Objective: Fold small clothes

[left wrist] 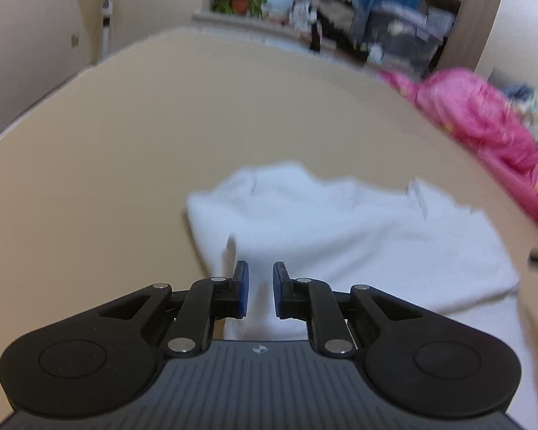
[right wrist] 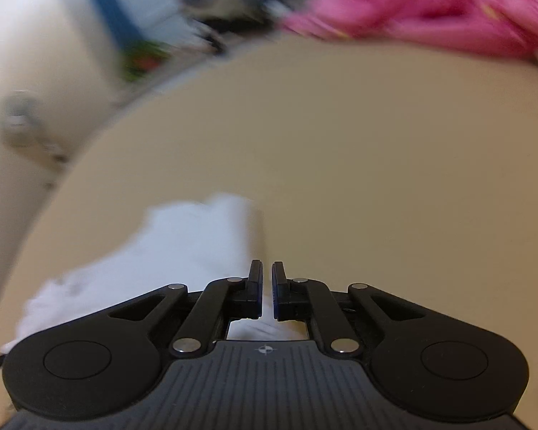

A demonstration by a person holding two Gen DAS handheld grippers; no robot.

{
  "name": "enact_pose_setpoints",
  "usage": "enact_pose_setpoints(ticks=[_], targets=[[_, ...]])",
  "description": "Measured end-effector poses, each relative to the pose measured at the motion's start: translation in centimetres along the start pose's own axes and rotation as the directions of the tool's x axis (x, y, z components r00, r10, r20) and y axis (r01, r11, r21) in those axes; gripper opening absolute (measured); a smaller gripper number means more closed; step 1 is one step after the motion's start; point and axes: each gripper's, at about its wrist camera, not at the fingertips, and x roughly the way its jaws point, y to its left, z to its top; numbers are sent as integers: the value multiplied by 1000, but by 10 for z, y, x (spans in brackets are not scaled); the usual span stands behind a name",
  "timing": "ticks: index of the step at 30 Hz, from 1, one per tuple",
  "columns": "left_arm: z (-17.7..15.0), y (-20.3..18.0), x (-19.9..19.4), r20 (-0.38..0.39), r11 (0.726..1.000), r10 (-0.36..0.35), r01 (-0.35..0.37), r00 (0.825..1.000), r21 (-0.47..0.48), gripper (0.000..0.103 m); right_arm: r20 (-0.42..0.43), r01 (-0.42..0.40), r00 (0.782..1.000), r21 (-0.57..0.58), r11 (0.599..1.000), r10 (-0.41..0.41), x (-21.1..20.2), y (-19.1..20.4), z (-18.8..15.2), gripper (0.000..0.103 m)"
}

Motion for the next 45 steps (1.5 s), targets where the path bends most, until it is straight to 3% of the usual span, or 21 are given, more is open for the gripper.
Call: enact_pose_setpoints(ticks=[1, 2, 4, 8, 10, 12, 15, 18, 23, 28, 32, 38, 42, 45], targets=[[-4, 1, 8, -39, 1000, 15, -15, 999, 9, 17, -13, -36, 999, -23, 999, 35, 6, 6, -1, 8], [-8, 1, 11, -53, 999, 38, -37, 998, 23, 26, -66, -48, 997, -43, 998, 45, 16, 7, -5, 14], [-7, -1, 7, -42, 998, 57, -56, 997, 31, 29, -150, 27, 988, -78, 997, -39, 34, 3, -15, 9], [-7, -7, -10, 20, 999, 24, -24, 1000, 22, 33, -136, 34, 989, -125, 992, -51, 29, 1, -13, 4], [-15, -12, -1, -40, 996, 52, -49, 998, 69, 38, -149, 48, 987, -86, 995, -61, 26, -6, -13, 4], [-20, -16, -4, -77, 990, 98, -89, 992, 107, 46, -156, 113, 980, -85, 990, -125, 4, 6, -17, 17], [-5, -23, -53, 7, 988, 102, -102, 995, 115, 45, -108, 149, 979, -198, 969, -173, -42, 25, -16, 19], [0, -35, -117, 103, 987, 76, -90, 992, 133, 46, -48, 82, 994, -222, 972, -95, -99, 40, -25, 29], [-44, -48, -202, 131, 992, 37, -52, 991, 112, 48, 10, 18, 1000, -179, 984, -17, -181, 37, -53, 36], [-121, -56, -239, 83, 998, 29, -33, 996, 46, 48, 34, -3, 999, -180, 984, 9, -221, 25, -91, 40], [-174, -57, -235, -38, 998, 57, -56, 998, 37, 48, -21, 60, 998, -228, 972, -67, -226, -2, -126, 40], [-203, -41, -232, -149, 997, 36, -46, 988, -62, 48, -126, 136, 979, -170, 976, -159, -221, -52, -140, 40], [-207, -23, -219, -235, 984, 20, -61, 972, -168, 48, -227, 130, 965, -26, 991, -133, -211, -76, -144, 40], [-210, -17, -213, -276, 980, 16, -71, 961, -189, 48, -286, 129, 950, -16, 992, -128, -201, -76, -152, 40]])
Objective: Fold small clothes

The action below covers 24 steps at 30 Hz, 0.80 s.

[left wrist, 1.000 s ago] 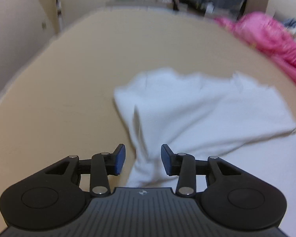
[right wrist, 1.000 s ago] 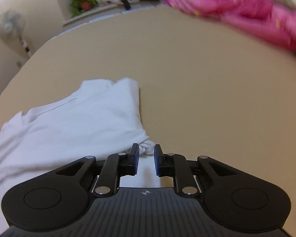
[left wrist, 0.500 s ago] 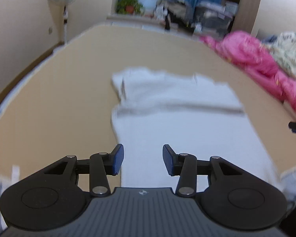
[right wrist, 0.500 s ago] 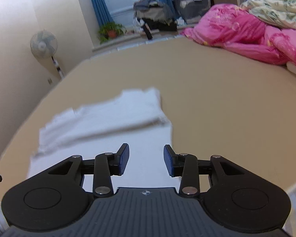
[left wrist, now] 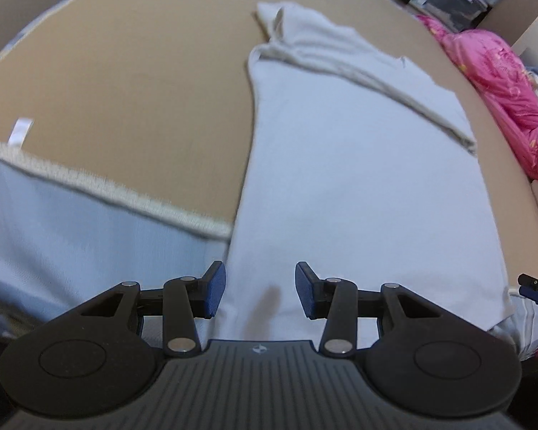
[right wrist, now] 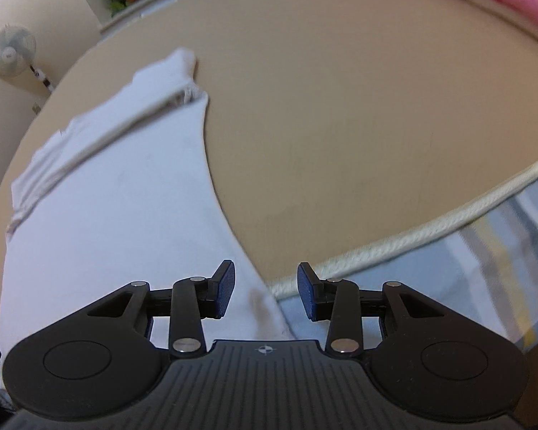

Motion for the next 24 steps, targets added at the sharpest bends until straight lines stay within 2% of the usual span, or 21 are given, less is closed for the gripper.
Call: enact_pose_setpoints(ticks=[4, 9, 15, 16, 18, 19, 20, 21, 22, 24], targets=[[-1, 10, 1, -2, 999, 44, -44, 999, -7, 48, -57, -12, 998, -14, 1000, 11, 12, 8, -2, 40], [-4, 19, 10, -69, 998, 19, -23, 997, -53, 48, -143, 36, 989, -70, 997, -45, 28, 16, -10, 43], [-10, 20, 9, -77, 999, 36, -39, 996, -30, 46, -122, 60, 990, -104, 993, -73, 30, 24, -12, 44], [-11, 20, 9, -79, 999, 41, -43, 996, -22, 44, -125, 61, 989, -110, 992, -75, 31, 26, -13, 44], [-8, 16, 14, -82, 998, 56, -57, 995, -1, 32, -124, 66, 989, -134, 989, -83, 32, 31, -16, 44], [-7, 13, 15, -80, 998, 59, -59, 995, 6, 24, -124, 68, 989, -143, 987, -86, 32, 32, -16, 44], [-8, 14, 14, -73, 999, 51, -50, 996, 4, 10, -124, 67, 989, -148, 987, -86, 32, 32, -15, 44], [-7, 14, 12, -65, 999, 39, -40, 997, -4, 6, -125, 64, 989, -152, 986, -83, 32, 31, -14, 42], [-6, 14, 10, -56, 999, 33, -34, 998, -7, 6, -124, 60, 989, -155, 986, -80, 30, 29, -14, 41], [-6, 12, 7, -41, 1000, 29, -29, 999, -4, 6, -118, 43, 991, -162, 986, -63, 27, 30, -14, 23]])
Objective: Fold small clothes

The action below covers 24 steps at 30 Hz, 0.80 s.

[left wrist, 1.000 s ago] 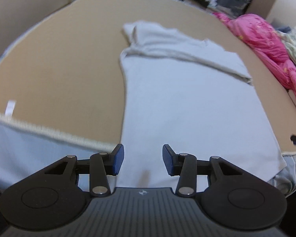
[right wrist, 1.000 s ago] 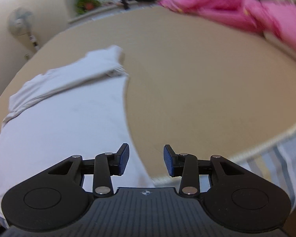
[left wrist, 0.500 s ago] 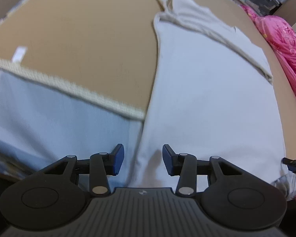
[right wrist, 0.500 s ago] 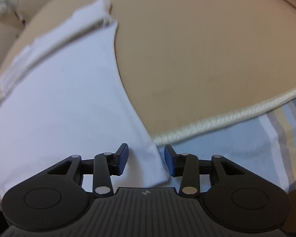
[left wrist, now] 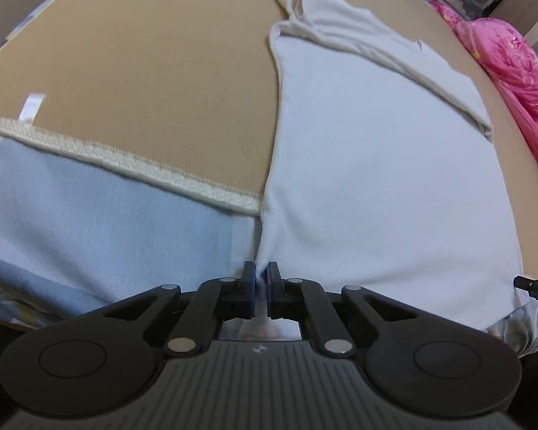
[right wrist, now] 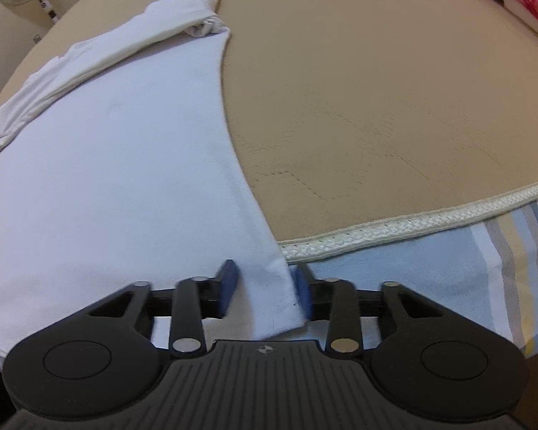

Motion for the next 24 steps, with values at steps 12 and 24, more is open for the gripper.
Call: enact_pose_setpoints(ticks=[12, 24], targets=[[-1, -1, 7, -50, 1000, -13, 12, 999, -15, 8, -11, -12, 1000, -27, 1000, 12, 3, 3, 2, 15], [1, -3, 5, -43, 1000, -11, 10, 999, -6, 6, 1, -29, 1000, 1, 1000, 29, 1, -1, 2, 11]])
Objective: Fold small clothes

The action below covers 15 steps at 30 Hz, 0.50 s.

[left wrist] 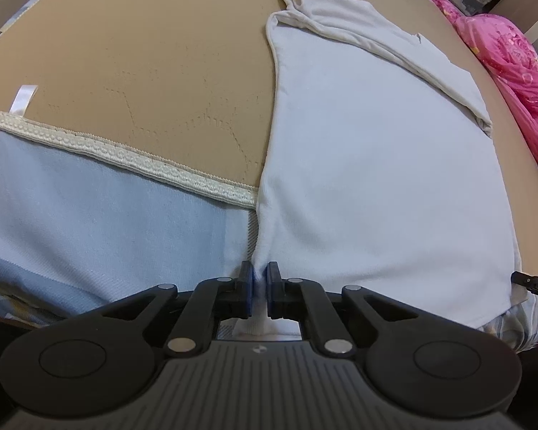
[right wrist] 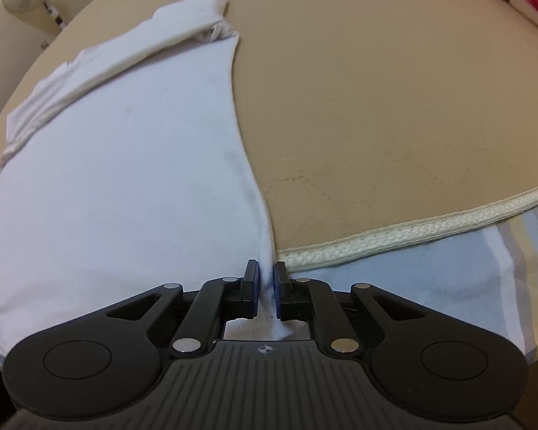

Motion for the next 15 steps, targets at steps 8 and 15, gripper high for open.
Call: enact_pose_setpoints(ticks=[8, 15], targets=[[2, -1, 2, -6, 1000, 5, -5, 1000, 7, 6, 7, -1, 1000, -16, 1000, 1, -2, 3, -2, 7], [2, -10, -7, 38, 998, 5, -7, 999, 54, 4, 72, -58, 996, 17, 998, 57, -24, -1, -1, 5]])
